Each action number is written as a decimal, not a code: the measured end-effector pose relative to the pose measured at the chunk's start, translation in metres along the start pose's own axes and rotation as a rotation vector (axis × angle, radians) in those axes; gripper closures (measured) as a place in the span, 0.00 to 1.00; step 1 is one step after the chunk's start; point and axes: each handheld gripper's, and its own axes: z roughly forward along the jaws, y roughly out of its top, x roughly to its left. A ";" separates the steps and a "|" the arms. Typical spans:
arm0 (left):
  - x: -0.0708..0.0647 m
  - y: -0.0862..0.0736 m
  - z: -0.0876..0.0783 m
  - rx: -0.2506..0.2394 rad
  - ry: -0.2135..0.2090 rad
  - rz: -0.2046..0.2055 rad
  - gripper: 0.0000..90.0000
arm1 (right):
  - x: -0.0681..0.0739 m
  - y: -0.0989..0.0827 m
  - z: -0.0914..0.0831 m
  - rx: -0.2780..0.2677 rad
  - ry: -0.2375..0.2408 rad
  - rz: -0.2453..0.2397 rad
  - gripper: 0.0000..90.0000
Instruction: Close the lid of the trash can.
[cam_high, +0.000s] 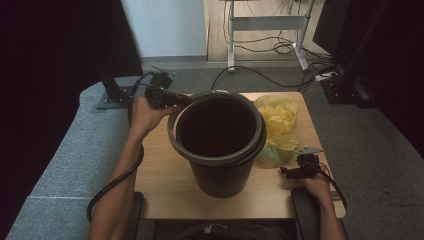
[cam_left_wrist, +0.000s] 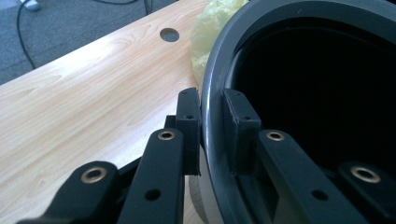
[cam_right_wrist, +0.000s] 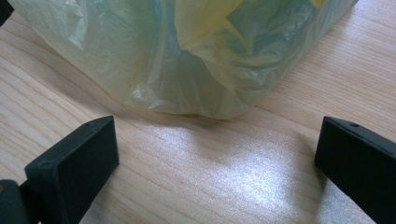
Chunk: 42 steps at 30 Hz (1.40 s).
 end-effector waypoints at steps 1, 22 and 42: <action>-0.002 0.002 0.002 0.000 -0.003 0.003 0.86 | 0.000 0.000 0.000 0.000 0.000 0.000 0.00; -0.011 -0.005 0.012 -0.022 0.023 0.048 0.62 | 0.000 0.000 0.000 0.000 0.004 -0.004 0.00; 0.002 -0.037 -0.023 -0.062 0.098 0.108 0.01 | 0.001 0.000 0.000 0.000 0.006 -0.005 0.00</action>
